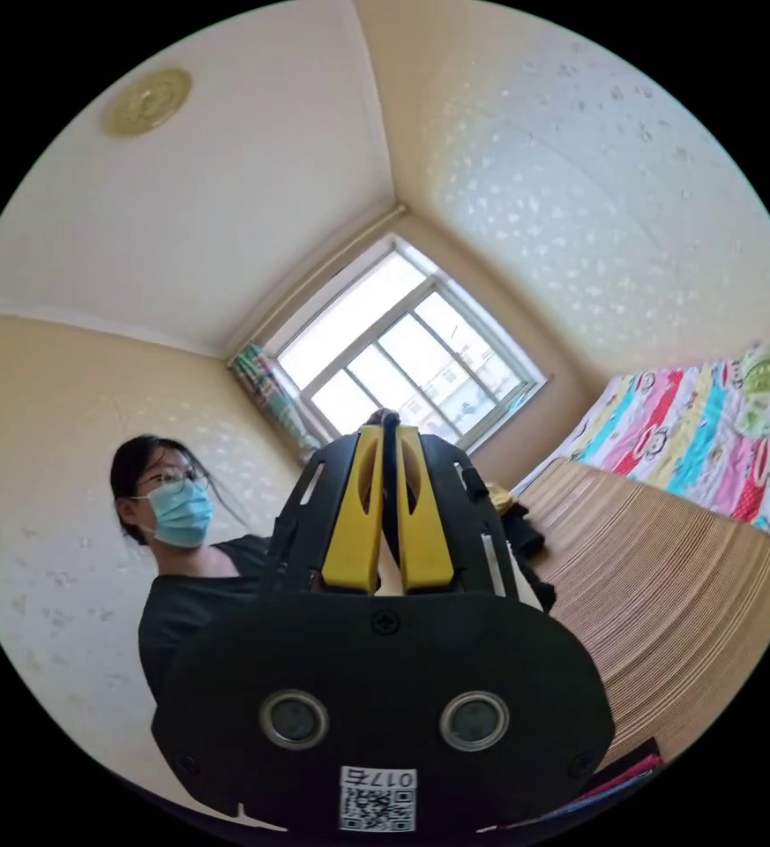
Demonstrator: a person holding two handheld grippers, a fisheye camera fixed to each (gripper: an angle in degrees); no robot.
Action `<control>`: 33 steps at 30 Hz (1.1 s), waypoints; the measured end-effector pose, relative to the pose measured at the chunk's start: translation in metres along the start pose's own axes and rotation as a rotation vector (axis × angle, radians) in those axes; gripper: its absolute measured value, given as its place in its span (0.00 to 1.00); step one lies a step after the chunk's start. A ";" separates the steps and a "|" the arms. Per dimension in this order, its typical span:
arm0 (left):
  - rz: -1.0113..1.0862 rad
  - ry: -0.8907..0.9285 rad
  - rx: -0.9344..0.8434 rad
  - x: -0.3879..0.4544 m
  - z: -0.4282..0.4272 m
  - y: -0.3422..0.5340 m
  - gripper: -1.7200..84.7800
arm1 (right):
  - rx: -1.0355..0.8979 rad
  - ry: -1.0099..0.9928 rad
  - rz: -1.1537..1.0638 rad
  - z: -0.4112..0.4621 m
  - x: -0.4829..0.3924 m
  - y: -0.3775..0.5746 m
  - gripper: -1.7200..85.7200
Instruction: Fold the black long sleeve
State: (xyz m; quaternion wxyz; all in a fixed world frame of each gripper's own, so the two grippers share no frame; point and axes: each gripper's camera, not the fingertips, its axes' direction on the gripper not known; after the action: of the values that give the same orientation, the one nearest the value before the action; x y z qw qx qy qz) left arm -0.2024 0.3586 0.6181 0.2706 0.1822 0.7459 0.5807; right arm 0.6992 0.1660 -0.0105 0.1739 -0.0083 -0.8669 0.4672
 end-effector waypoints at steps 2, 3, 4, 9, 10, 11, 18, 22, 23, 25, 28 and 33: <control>0.044 0.046 -0.026 0.012 -0.002 -0.016 0.01 | -0.089 -0.131 0.044 0.010 0.027 0.017 0.05; 0.079 0.055 -0.031 0.023 -0.004 -0.026 0.01 | -0.102 -0.158 0.048 0.012 0.032 0.021 0.05; 0.118 0.059 -0.032 0.035 -0.006 -0.035 0.01 | -0.125 -0.196 0.042 0.018 0.038 0.028 0.05; 0.229 0.022 0.009 0.081 -0.017 -0.066 0.01 | -0.193 -0.243 -0.018 0.039 0.047 0.042 0.05; 0.224 -0.033 0.038 0.090 -0.020 -0.072 0.01 | -0.212 -0.231 -0.026 0.046 0.048 0.044 0.05; 0.214 -0.069 0.056 0.094 -0.021 -0.074 0.01 | -0.231 -0.217 -0.029 0.055 0.048 0.046 0.05; 0.360 -0.325 0.140 0.161 -0.021 -0.099 0.01 | -0.326 -0.206 -0.124 0.105 0.039 0.061 0.06; 0.320 -0.453 0.219 0.173 -0.024 -0.113 0.01 | -0.264 -0.240 -0.084 0.121 0.052 0.076 0.06; 0.318 -0.468 0.230 0.174 -0.024 -0.115 0.01 | -0.248 -0.248 -0.076 0.127 0.055 0.082 0.06; 0.322 -0.485 0.238 0.176 -0.022 -0.124 0.01 | -0.236 -0.236 -0.064 0.137 0.058 0.091 0.06; 0.326 -0.494 0.236 0.175 -0.016 -0.136 0.01 | -0.236 -0.215 -0.041 0.155 0.059 0.101 0.07; 0.341 -0.519 0.242 0.174 -0.012 -0.157 0.01 | -0.252 -0.093 -0.037 0.176 0.050 0.097 0.05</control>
State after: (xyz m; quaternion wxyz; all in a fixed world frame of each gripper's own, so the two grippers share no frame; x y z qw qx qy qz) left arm -0.3401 0.4110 0.4350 0.3269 0.4768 0.6746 0.4590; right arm 0.5833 0.0874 -0.1627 0.1397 0.0077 -0.9259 0.3509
